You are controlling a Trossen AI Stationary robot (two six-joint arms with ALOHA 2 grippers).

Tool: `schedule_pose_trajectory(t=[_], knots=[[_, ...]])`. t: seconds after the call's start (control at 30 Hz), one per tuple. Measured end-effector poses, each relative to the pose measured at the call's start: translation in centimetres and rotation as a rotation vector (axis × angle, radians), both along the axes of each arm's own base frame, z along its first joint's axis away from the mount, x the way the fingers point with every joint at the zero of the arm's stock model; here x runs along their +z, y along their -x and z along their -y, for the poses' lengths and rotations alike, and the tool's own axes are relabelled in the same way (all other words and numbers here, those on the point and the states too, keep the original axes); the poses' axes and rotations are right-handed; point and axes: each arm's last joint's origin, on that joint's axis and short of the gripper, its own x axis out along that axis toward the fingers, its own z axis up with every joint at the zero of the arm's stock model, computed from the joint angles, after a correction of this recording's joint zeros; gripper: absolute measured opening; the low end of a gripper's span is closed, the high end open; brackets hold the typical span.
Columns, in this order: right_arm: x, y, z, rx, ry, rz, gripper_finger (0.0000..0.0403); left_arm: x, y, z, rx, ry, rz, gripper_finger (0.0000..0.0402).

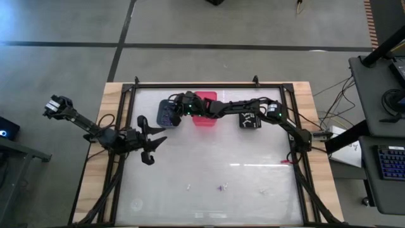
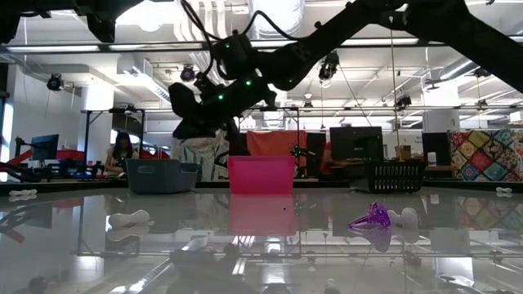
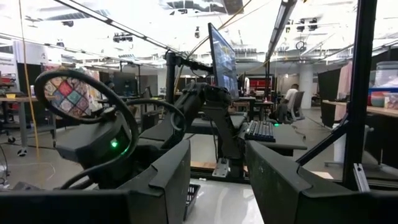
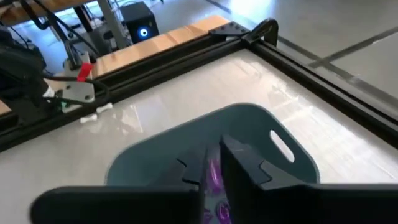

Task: Sort Halloween decoration
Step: Put the purple witch hat toy into the blue bin, then put the white bone toy into the black bin

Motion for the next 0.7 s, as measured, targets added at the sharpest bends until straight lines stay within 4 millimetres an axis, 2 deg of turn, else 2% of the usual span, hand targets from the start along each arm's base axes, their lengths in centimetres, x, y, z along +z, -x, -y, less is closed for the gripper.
schedule_pose_trajectory(t=[0.23, 0.33, 0.53, 0.7], knots=[[0.1, 0.2, 0.0, -0.004, -0.016, -0.027, 0.0104, -0.1, 0.0, 0.0, -0.002, 0.009, -0.001, 0.0139], [0.8, 0.7, -0.2, 0.009, -0.026, -0.088, 0.0126, -0.2, -0.1, 0.1, -0.010, 0.026, -0.011, 0.0139], [4.7, 3.7, -1.9, 0.072, -0.035, -0.309, 0.0141, -1.4, -0.4, 0.2, -0.034, 0.078, -0.096, 0.0139], [7.9, 7.2, -5.1, 0.141, -0.053, -0.509, 0.0132, -3.0, -0.8, 0.5, -0.051, 0.140, -0.206, 0.0139]])
